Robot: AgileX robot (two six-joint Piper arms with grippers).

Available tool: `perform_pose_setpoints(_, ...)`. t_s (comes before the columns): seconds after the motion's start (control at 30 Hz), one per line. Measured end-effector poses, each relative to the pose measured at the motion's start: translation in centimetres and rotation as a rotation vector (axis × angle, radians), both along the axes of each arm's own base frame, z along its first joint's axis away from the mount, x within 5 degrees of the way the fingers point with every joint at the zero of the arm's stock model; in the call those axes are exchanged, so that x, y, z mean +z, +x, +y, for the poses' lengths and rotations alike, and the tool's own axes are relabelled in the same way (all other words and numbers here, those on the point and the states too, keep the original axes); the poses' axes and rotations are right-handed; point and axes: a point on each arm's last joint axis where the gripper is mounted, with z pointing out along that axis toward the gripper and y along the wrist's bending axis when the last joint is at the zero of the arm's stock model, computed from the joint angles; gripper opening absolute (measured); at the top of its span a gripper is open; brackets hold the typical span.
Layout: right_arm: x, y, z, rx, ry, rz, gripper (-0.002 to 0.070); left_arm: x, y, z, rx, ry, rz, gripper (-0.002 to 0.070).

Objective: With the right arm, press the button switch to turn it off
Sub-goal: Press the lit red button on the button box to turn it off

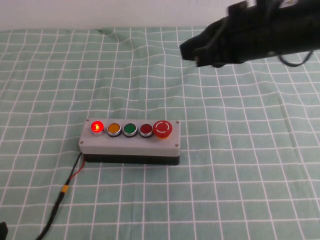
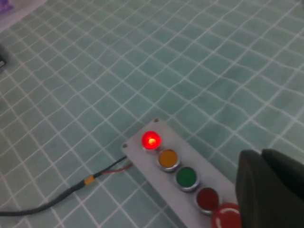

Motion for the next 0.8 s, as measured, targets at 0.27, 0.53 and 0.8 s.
perform_pose_setpoints(0.27,-3.4,3.2,9.9,0.183,-0.034,0.029,-0.0012,0.0,0.0,0.0,0.000,0.000,0.000,-0.0003)
perform_pose_setpoints(0.53,-7.0,5.2,16.3,0.275,-0.070,0.047,-0.0012,0.0,0.0,0.0,0.000,0.000,0.000,-0.0003)
perform_pose_setpoints(0.8,-13.7,7.1,18.0,0.284,-0.181,0.116,-0.0012,0.0,0.0,0.0,0.000,0.000,0.000,-0.0003)
